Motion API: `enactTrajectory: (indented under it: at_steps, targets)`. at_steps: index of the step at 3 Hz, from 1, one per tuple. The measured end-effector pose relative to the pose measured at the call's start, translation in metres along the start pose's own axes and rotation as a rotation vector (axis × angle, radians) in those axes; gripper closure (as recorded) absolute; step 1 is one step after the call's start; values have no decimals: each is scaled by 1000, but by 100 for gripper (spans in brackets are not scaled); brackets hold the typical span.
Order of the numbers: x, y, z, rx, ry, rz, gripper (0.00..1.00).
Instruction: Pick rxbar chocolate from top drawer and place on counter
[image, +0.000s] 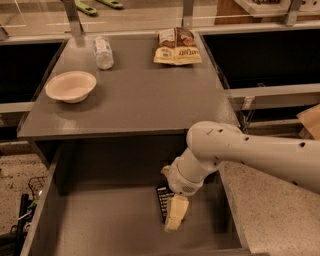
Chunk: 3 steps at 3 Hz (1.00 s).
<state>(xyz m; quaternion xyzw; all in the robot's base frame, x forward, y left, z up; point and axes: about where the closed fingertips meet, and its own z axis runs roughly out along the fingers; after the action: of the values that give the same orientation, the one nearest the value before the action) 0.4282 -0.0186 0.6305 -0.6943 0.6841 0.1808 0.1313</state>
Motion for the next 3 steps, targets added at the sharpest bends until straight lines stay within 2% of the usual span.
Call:
enactTrajectory:
  at_steps: [1, 2, 3]
  targets:
    - [0, 0, 0, 0, -1, -4, 0]
    - [-6, 10, 14, -15, -31, -27, 0]
    - [2, 7, 15, -15, -22, -32, 0]
